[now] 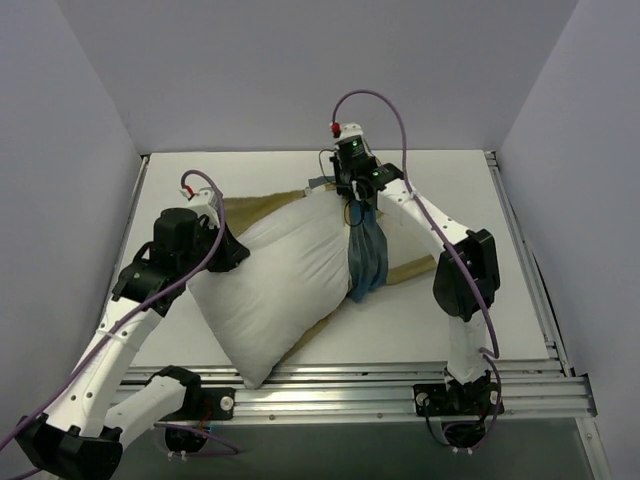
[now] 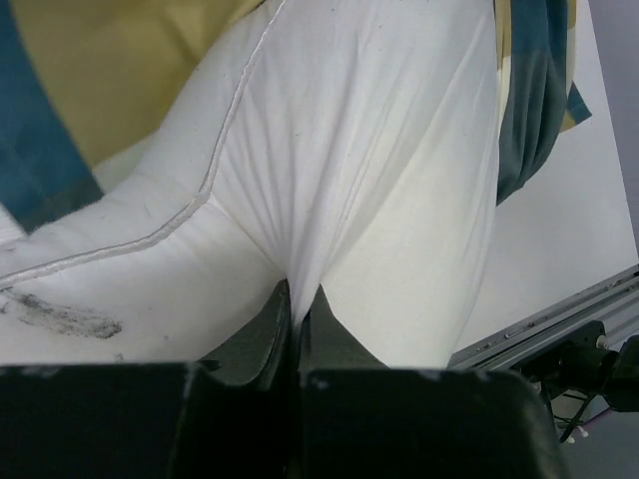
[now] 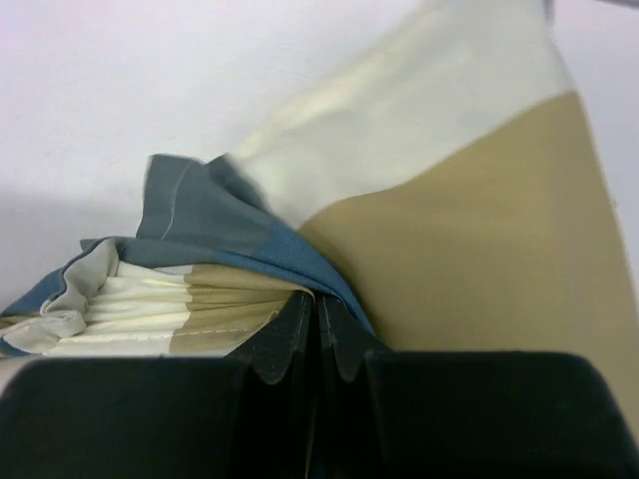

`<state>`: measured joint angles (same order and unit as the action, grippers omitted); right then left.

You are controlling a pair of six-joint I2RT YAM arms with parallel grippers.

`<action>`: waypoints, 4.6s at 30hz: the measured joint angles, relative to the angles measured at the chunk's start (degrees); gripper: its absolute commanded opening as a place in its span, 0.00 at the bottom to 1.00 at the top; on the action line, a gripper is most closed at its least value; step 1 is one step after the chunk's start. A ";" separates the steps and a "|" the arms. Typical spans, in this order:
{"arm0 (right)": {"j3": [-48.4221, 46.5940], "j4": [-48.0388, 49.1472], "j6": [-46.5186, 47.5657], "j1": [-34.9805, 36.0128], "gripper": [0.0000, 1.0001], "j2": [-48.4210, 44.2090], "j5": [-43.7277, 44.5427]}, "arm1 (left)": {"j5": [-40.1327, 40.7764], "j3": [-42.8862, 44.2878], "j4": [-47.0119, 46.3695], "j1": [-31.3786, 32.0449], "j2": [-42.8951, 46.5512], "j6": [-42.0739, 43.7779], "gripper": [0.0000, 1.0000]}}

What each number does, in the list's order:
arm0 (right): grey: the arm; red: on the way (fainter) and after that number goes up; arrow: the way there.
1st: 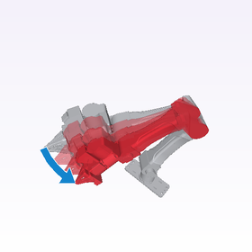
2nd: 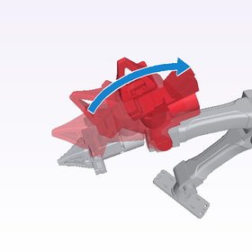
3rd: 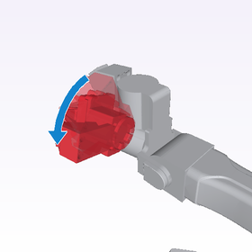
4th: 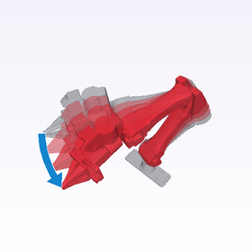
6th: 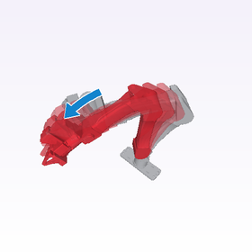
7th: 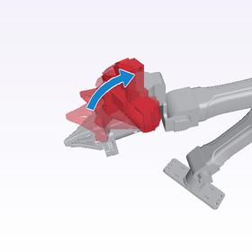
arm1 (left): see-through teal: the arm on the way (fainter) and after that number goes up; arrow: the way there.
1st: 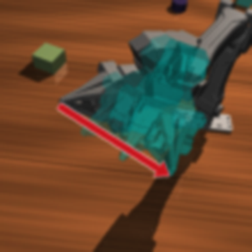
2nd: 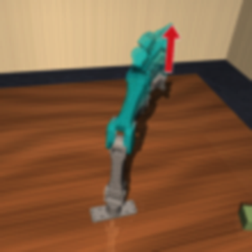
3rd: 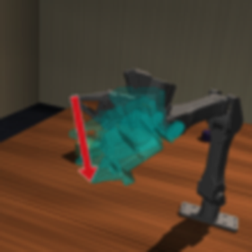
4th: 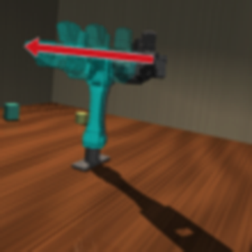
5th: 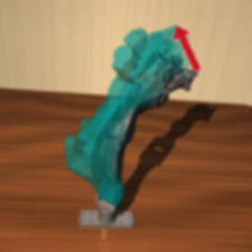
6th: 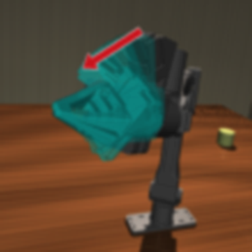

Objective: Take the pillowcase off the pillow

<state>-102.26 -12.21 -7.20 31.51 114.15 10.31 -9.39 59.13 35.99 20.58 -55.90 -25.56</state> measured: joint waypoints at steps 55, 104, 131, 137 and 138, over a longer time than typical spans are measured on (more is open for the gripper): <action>55.95 -0.26 -15.37 -6.51 0.91 -61.61 -8.44 | 42.34 1.09 -22.56 46.66 -37.62 24.46 0.46; 49.96 13.18 -23.02 -15.28 0.00 -39.67 -7.93 | 26.36 6.47 2.19 34.10 -7.30 4.02 0.02; 28.00 3.04 -22.82 -46.82 0.00 -36.74 -7.58 | 41.07 17.77 29.49 29.16 5.46 -3.91 0.02; 19.26 1.62 -22.75 -46.82 0.00 -36.72 -10.14 | 45.16 24.55 29.29 22.40 -2.82 0.26 0.02; 17.86 1.33 -22.71 -46.82 0.00 -36.72 -10.19 | 45.35 25.42 28.76 20.59 -4.09 1.27 0.02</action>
<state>-84.40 -10.87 -29.91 -15.31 77.43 0.12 35.97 84.55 64.75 41.17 -59.99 -24.29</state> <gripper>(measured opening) 0.009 0.073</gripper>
